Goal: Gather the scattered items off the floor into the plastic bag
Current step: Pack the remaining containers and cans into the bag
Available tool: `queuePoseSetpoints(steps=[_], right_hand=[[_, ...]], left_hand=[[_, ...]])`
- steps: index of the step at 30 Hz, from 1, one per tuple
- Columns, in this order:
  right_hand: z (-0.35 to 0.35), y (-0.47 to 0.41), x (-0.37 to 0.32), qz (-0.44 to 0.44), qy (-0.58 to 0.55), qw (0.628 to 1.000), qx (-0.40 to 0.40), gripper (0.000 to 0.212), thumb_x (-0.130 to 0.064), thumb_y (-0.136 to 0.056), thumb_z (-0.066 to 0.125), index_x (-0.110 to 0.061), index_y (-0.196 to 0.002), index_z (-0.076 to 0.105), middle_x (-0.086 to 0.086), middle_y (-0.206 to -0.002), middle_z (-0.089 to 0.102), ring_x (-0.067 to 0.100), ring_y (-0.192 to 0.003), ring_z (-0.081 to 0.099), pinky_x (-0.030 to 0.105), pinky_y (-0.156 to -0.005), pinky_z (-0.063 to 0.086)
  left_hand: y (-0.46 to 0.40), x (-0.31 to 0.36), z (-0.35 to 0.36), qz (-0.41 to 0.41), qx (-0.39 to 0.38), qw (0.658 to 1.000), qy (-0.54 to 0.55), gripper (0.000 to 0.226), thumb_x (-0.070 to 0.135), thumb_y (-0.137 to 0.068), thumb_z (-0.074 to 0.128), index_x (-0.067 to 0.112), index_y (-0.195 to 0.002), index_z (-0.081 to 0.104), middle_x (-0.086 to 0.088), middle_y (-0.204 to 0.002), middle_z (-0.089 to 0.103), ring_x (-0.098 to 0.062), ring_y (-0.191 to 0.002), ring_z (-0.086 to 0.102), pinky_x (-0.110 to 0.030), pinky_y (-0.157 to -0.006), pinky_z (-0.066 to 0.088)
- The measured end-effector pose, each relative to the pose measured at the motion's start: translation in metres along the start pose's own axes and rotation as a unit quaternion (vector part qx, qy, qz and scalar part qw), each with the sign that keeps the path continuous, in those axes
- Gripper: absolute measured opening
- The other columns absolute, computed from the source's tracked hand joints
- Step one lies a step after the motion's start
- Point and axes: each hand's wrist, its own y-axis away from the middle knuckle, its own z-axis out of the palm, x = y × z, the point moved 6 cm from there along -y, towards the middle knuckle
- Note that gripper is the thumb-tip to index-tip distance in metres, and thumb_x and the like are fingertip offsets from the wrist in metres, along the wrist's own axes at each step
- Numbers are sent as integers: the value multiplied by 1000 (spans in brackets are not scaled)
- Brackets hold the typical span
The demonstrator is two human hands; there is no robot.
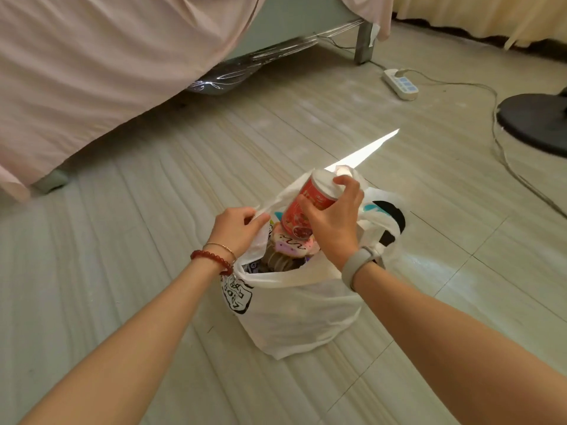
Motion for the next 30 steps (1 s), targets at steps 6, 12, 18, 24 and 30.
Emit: queuePoseSetpoints(steps=[6, 12, 18, 24, 30], right_hand=[[-6, 11, 4, -60, 148, 977, -141, 58, -29, -76, 71, -20, -122, 36, 6, -132, 34, 18, -107, 48, 36, -85, 54], [-24, 9, -2, -121, 369, 887, -251, 56, -38, -80, 65, -24, -127, 38, 3, -141, 26, 24, -108, 52, 27, -77, 54], [-9, 18, 1, -147, 422, 824, -348, 54, -37, -82, 61, -23, -129, 38, 5, -141, 28, 20, -105, 53, 25, -80, 52], [7, 45, 10, -165, 372, 839, -361, 65, -31, -82, 64, -29, -137, 29, 4, -144, 13, 22, -124, 37, 29, -95, 46], [-12, 61, 6, -218, 376, 837, -332, 53, -36, -90, 50, -23, -138, 34, 1, -138, 42, 18, -121, 45, 31, -101, 40]], left_hand=[[-2, -14, -25, -35, 117, 990, 76, 43, 24, -91, 50, 14, -51, 44, 0, -47, 34, -13, -46, 30, -22, -46, 26], [6, -18, -17, -65, 179, 979, 72, 39, 23, -94, 46, 10, -56, 44, 4, -49, 36, -8, -47, 33, -19, -46, 25], [10, -22, -14, -99, 219, 963, 120, 41, 23, -93, 46, 10, -55, 43, 2, -49, 38, -9, -47, 34, -20, -47, 28], [20, -28, -16, -114, 193, 969, 103, 47, 25, -93, 47, 15, -48, 37, -1, -48, 36, -14, -47, 32, -23, -46, 28], [21, -30, -11, -118, 178, 972, 101, 49, 24, -93, 46, 12, -47, 32, -3, -46, 32, -16, -46, 28, -24, -46, 26]])
